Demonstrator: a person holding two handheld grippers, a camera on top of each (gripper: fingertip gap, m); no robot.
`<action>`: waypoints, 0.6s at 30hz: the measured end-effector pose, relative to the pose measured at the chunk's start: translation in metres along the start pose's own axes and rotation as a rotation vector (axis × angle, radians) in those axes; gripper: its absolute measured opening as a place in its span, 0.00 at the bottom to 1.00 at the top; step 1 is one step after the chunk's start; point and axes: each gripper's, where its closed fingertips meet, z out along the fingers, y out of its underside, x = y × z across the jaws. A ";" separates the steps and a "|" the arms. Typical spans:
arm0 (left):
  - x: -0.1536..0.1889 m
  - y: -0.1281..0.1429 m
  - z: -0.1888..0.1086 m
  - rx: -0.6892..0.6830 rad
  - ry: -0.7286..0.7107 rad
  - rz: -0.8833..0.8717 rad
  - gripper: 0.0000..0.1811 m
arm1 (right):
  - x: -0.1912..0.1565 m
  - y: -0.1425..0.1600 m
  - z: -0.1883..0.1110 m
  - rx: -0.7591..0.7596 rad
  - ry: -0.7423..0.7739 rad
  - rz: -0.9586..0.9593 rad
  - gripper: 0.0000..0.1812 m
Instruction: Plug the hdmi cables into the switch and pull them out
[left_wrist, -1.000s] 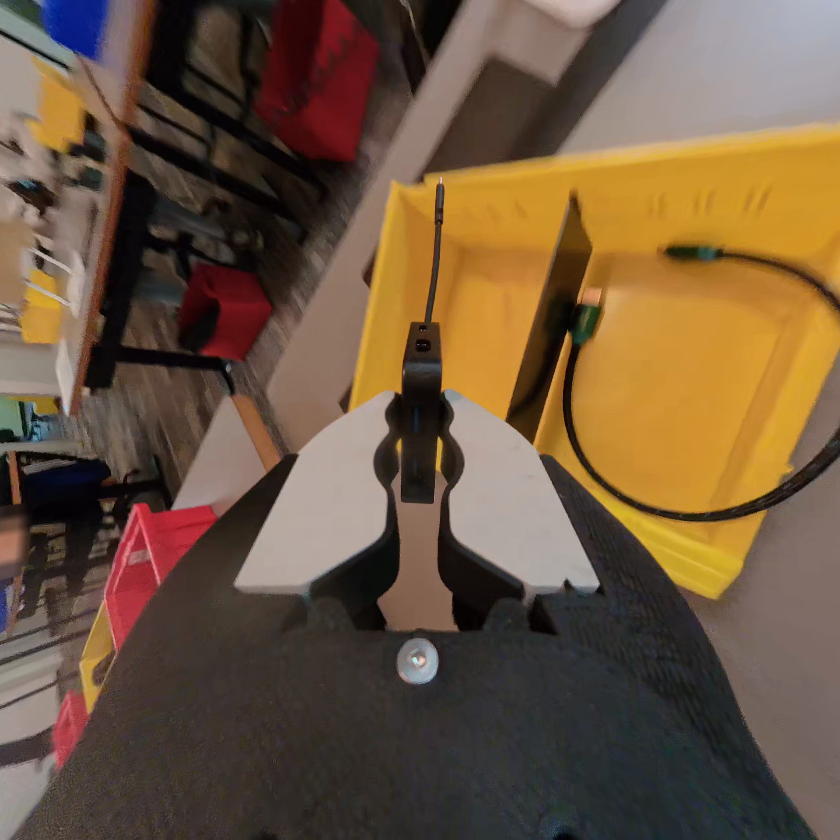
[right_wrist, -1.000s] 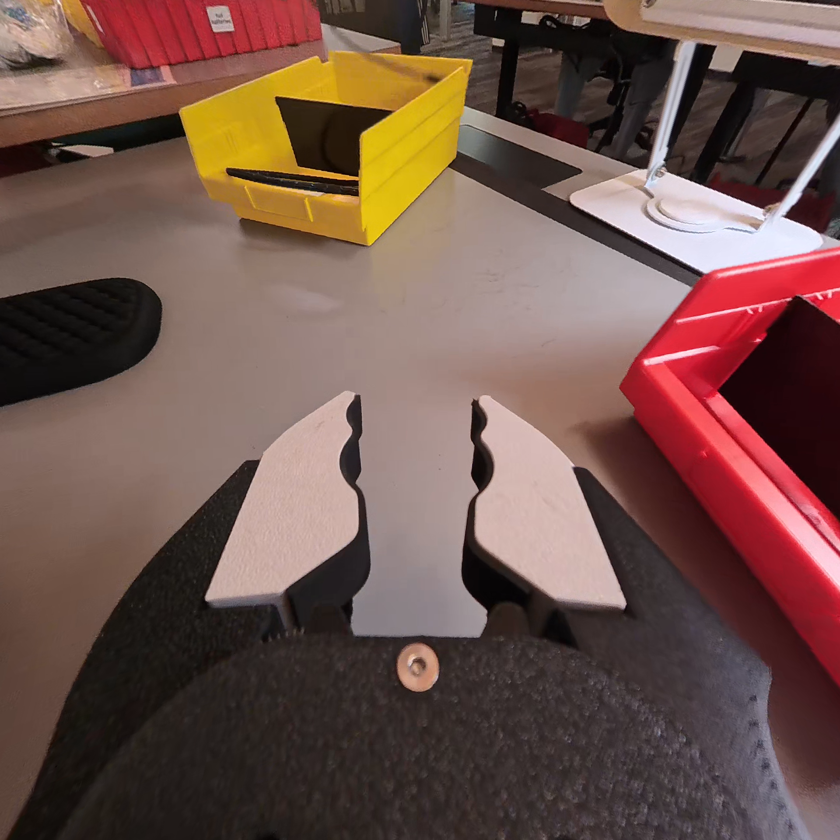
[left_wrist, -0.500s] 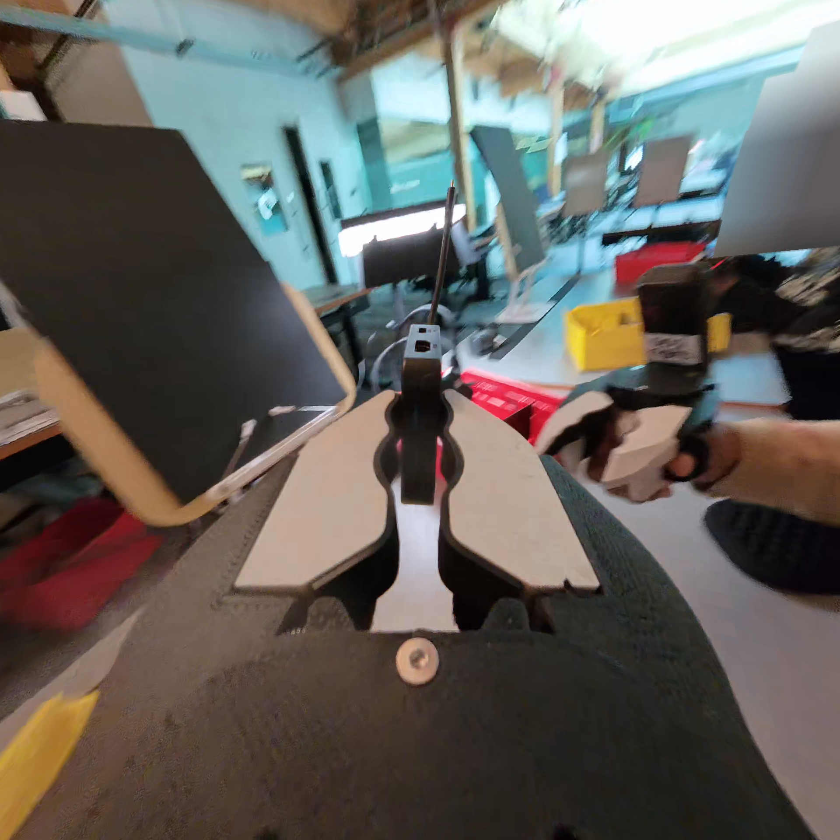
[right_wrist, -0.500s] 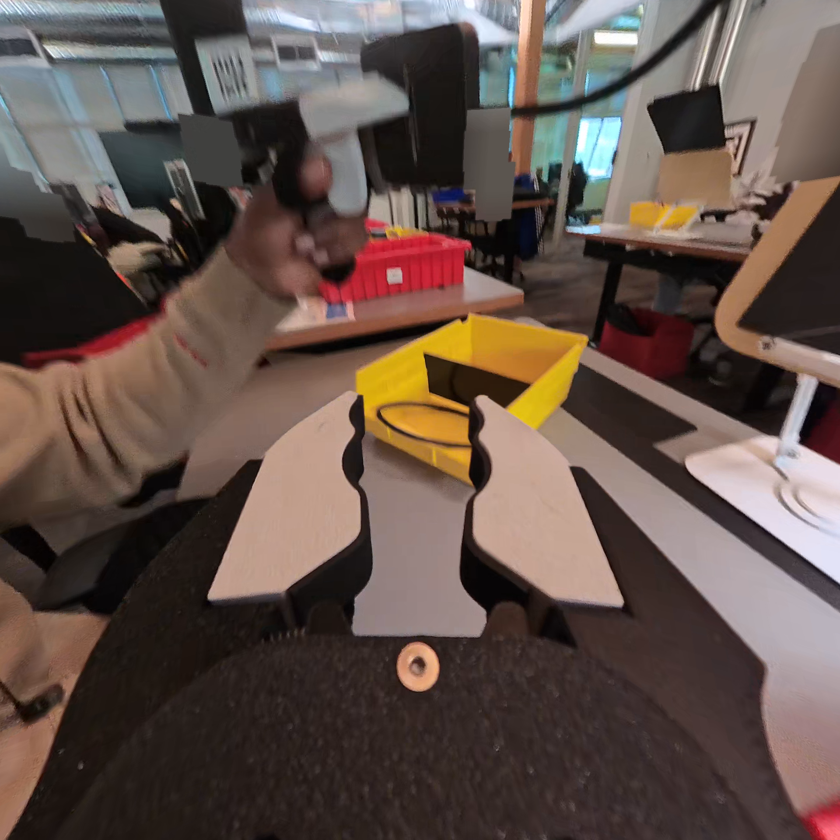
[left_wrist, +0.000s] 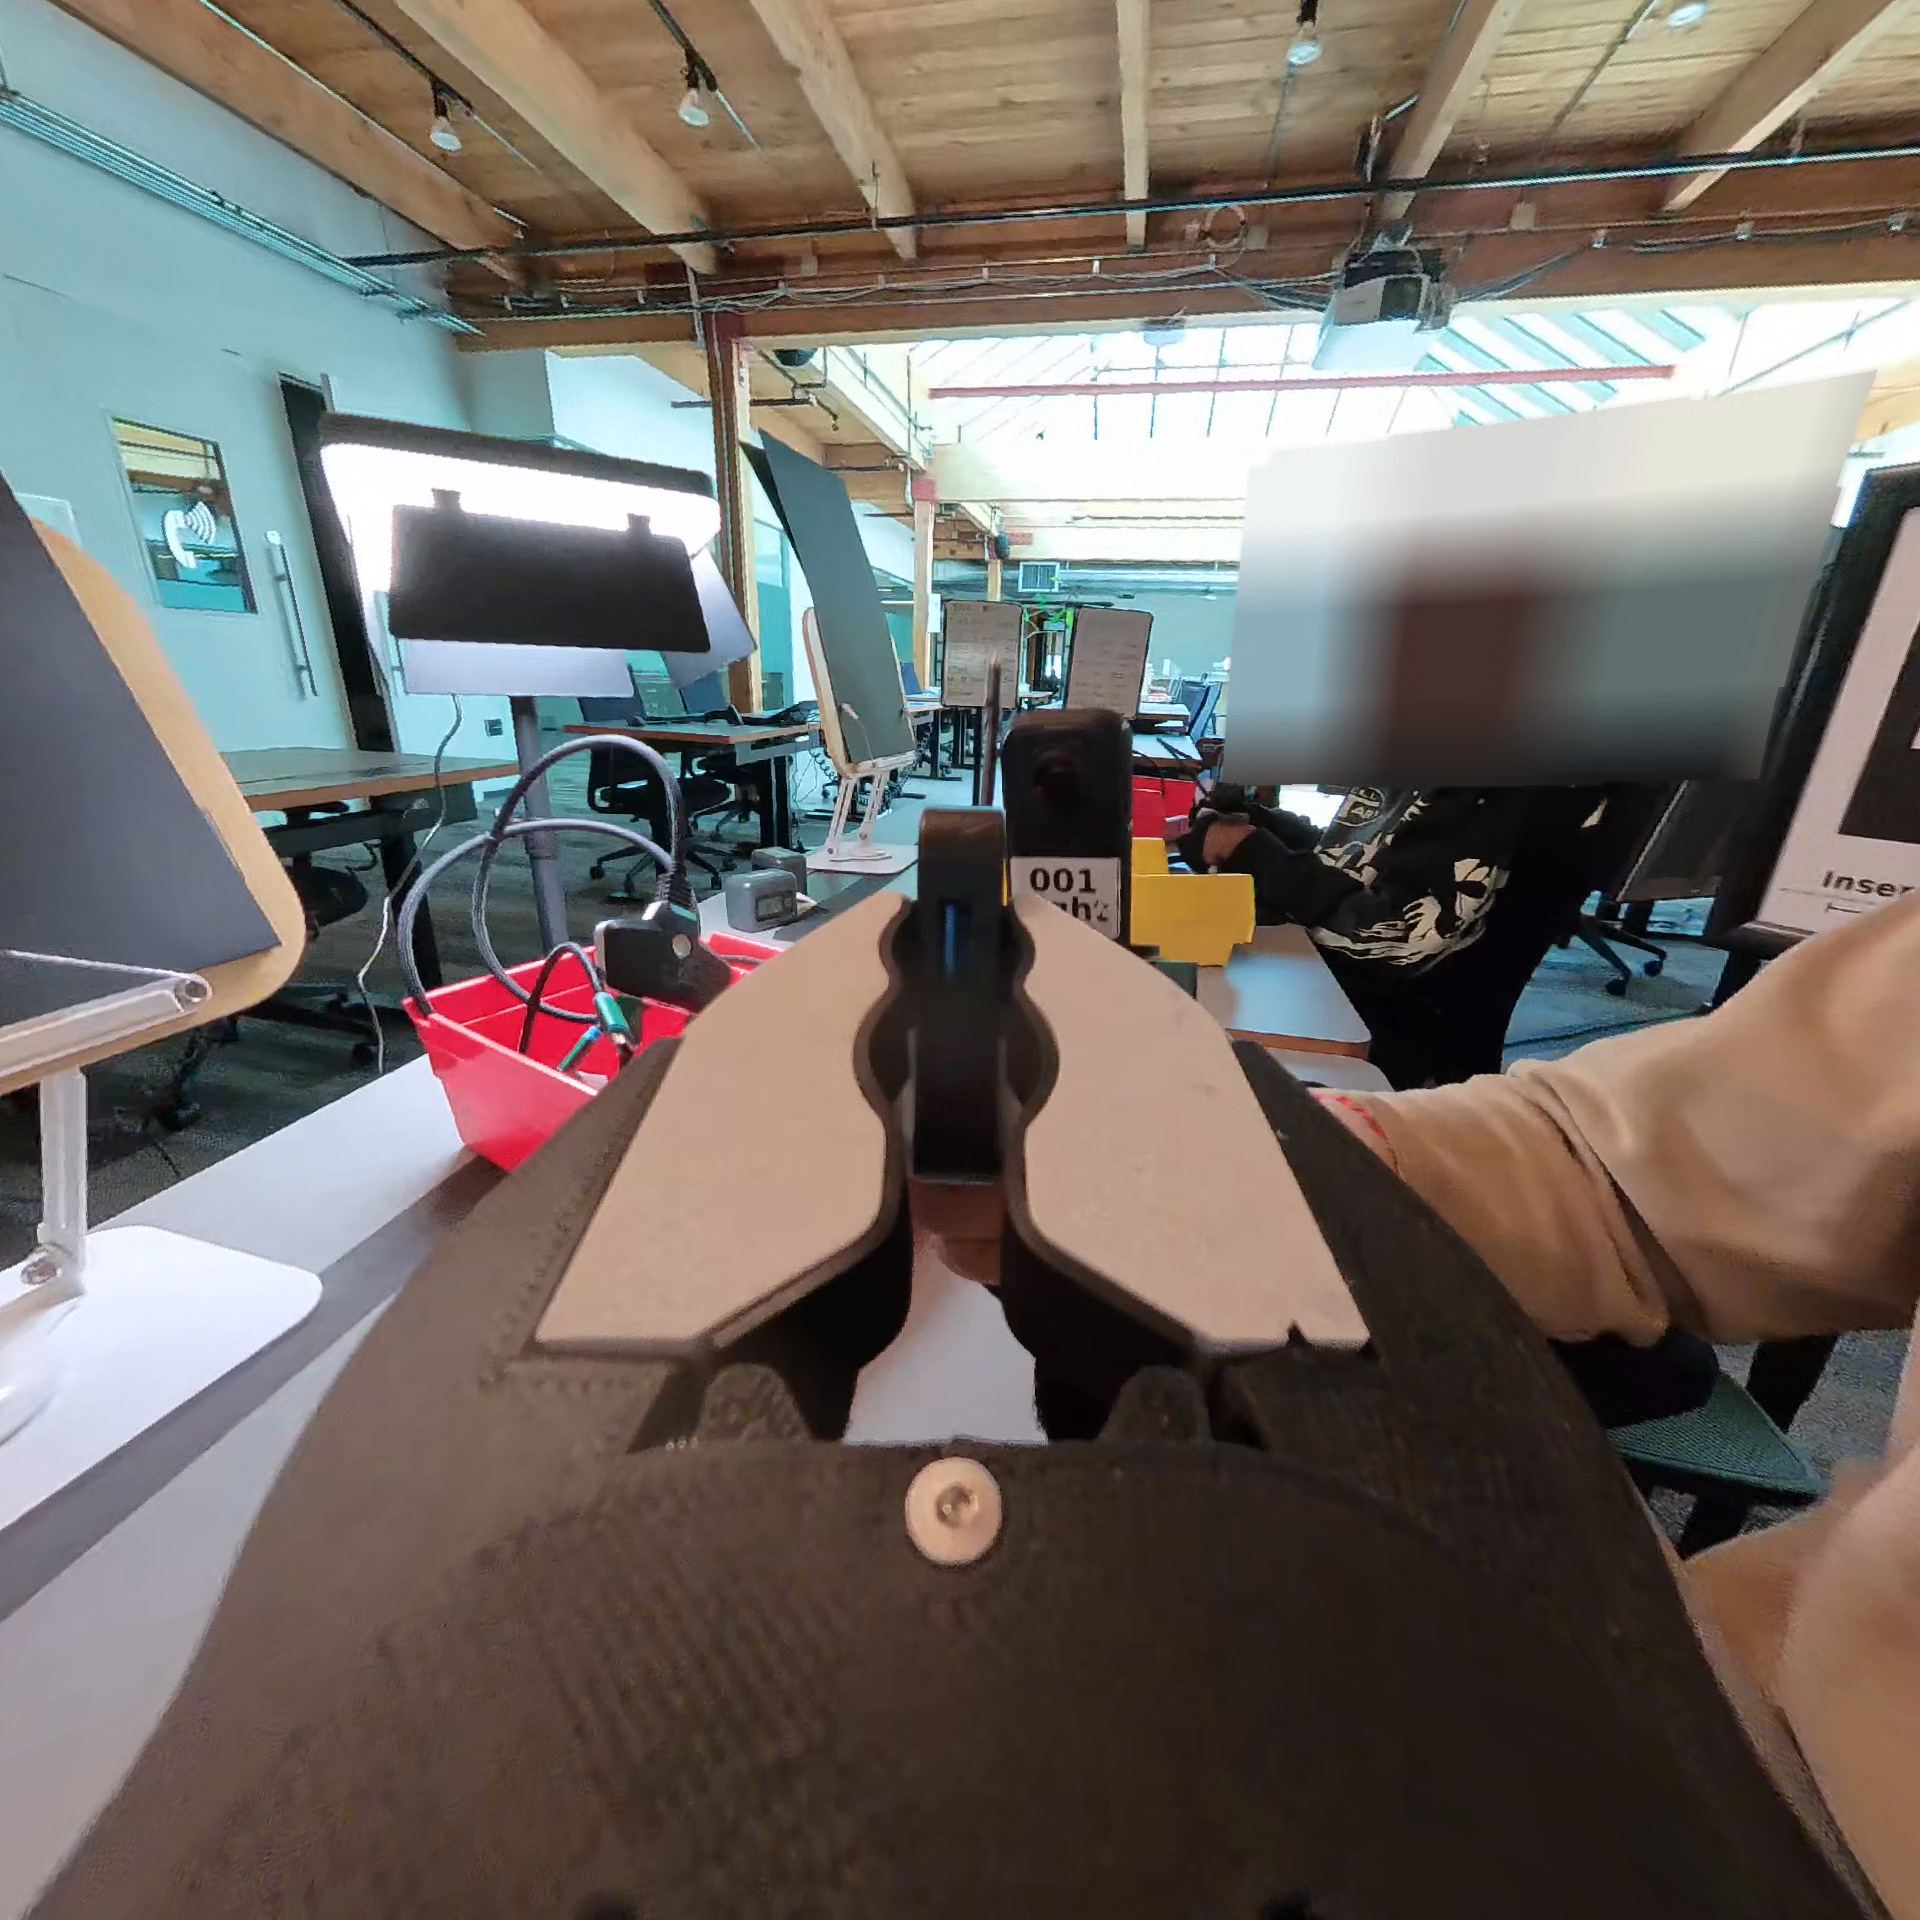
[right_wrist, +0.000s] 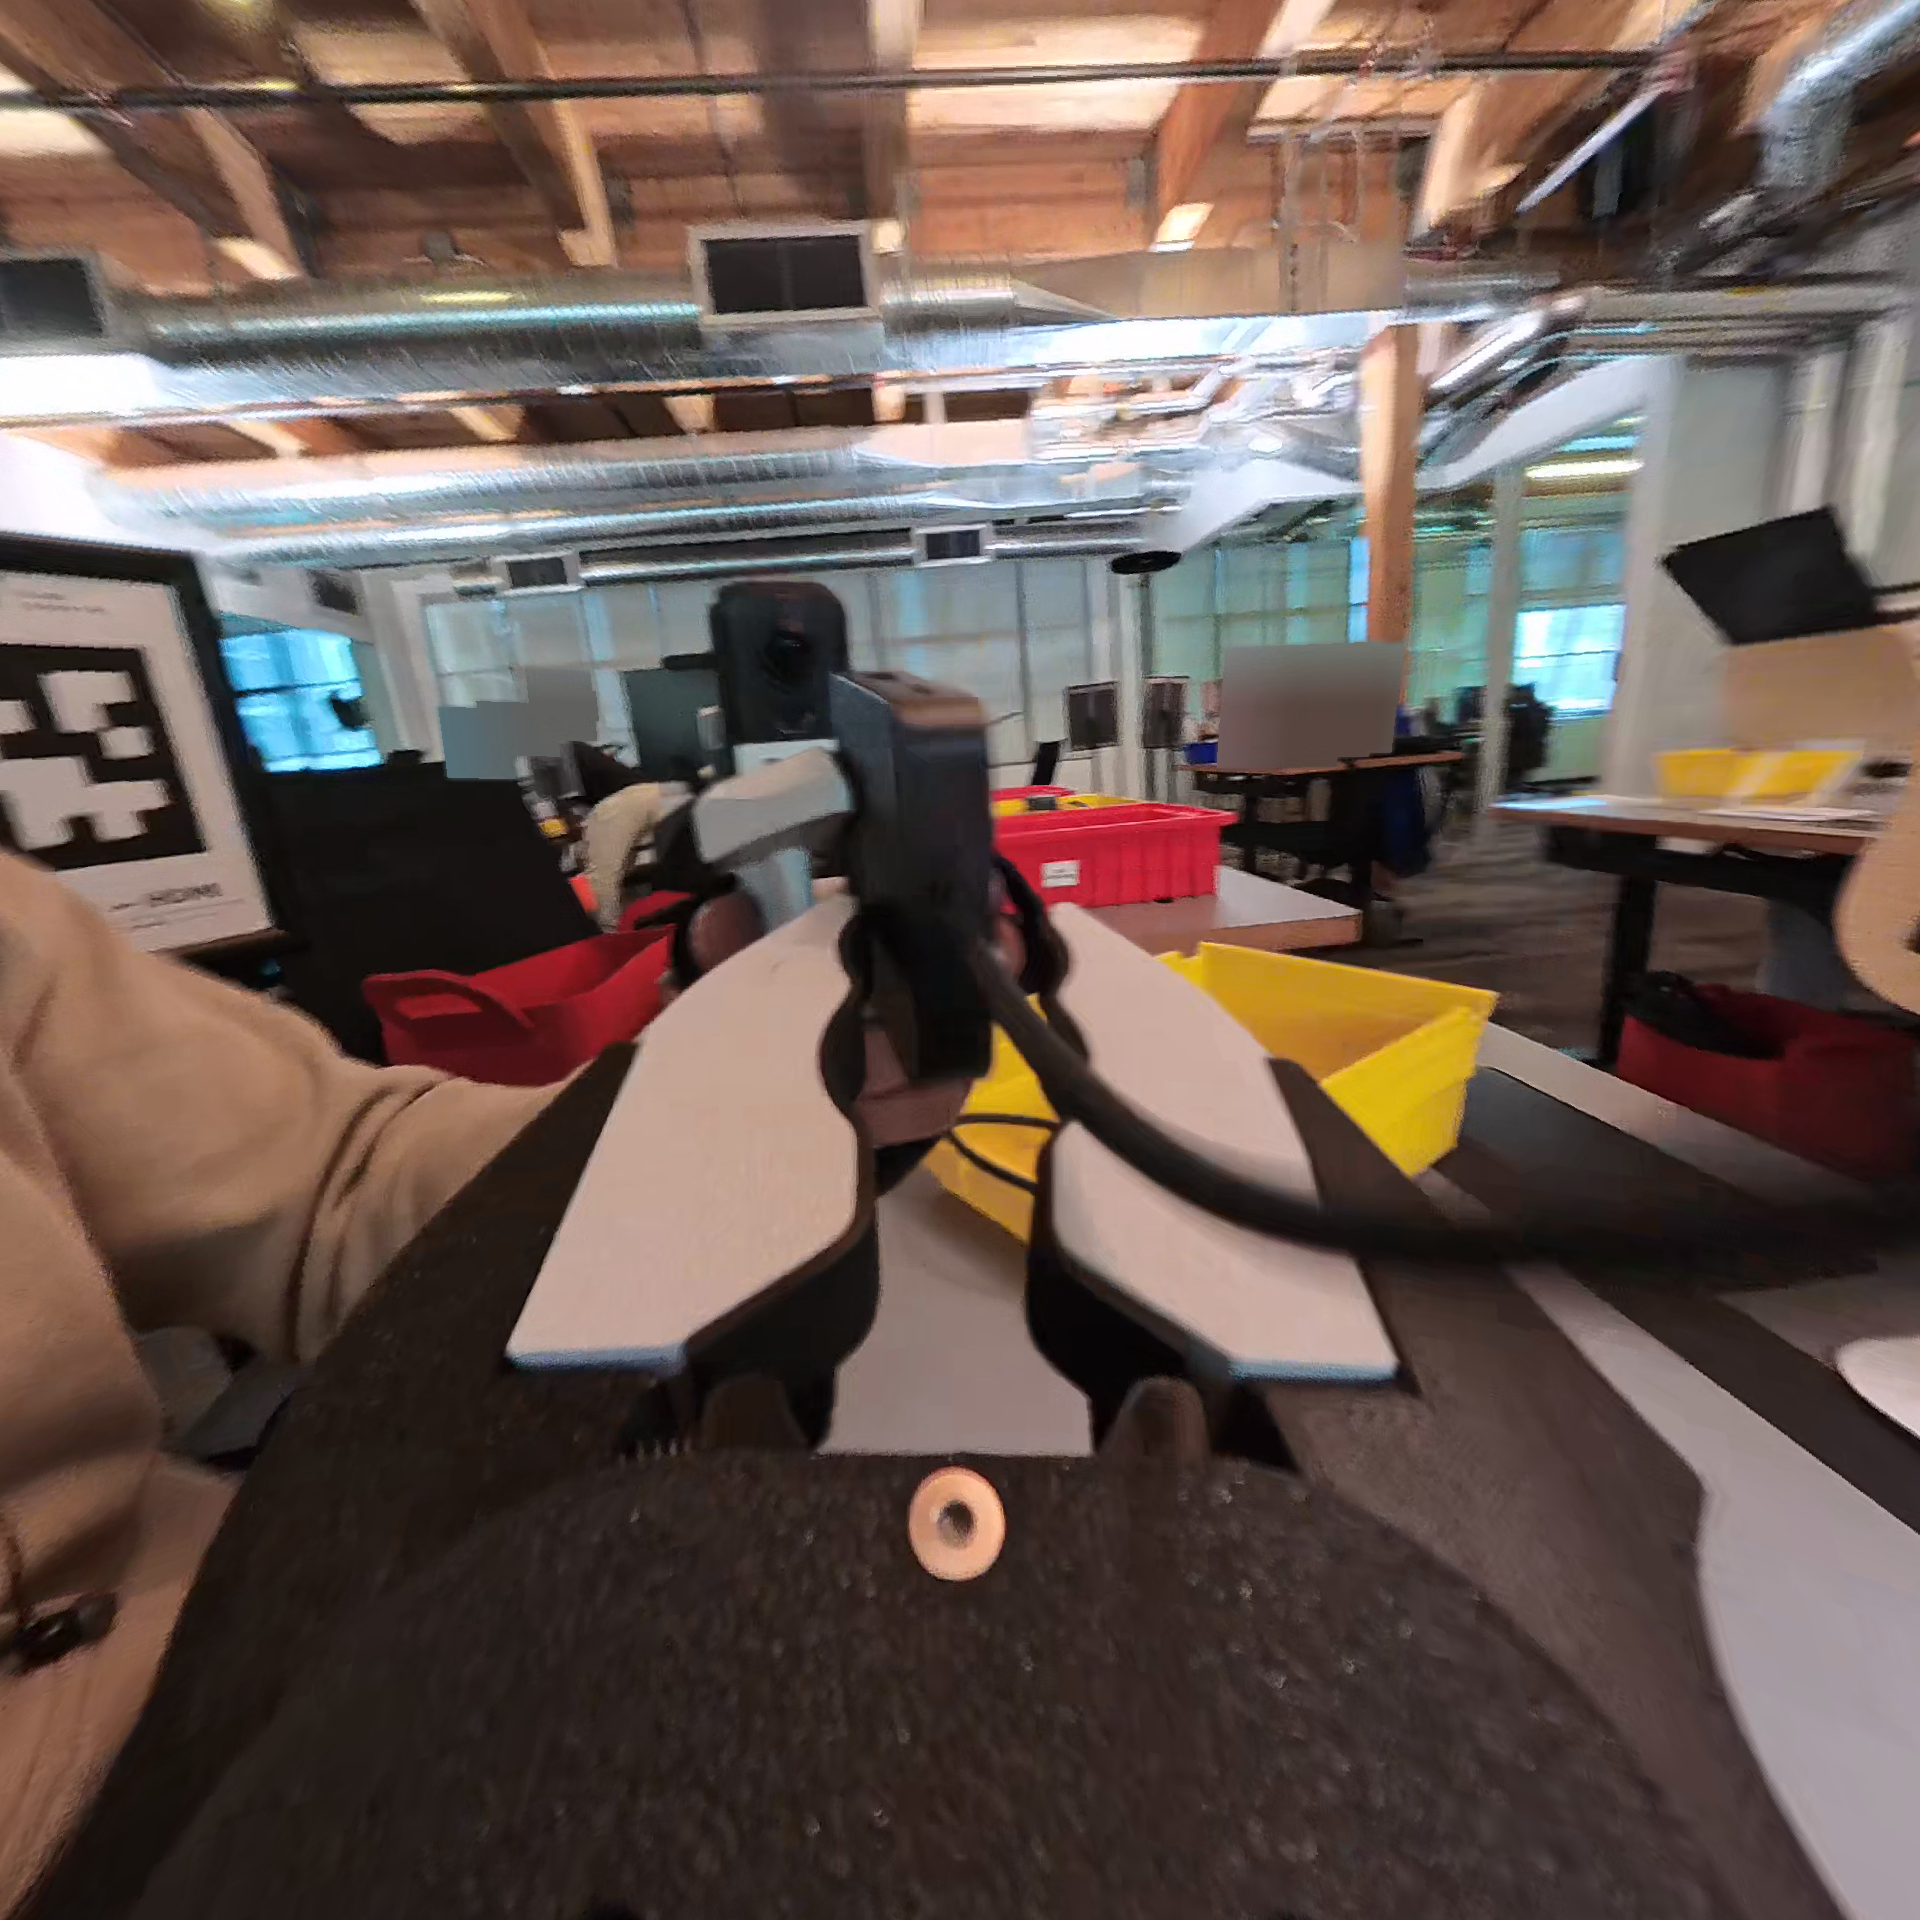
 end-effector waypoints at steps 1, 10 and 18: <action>0.001 0.002 0.001 0.010 0.013 -0.007 0.08 | -0.005 0.002 -0.002 -0.019 -0.042 -0.001 0.10; -0.020 0.026 -0.002 -0.191 -0.130 0.066 0.12 | 0.010 0.005 -0.019 -0.275 0.083 -0.337 0.08; -0.041 0.021 -0.003 -0.431 -0.301 0.431 0.20 | 0.062 -0.006 -0.050 -0.519 0.430 -0.765 0.07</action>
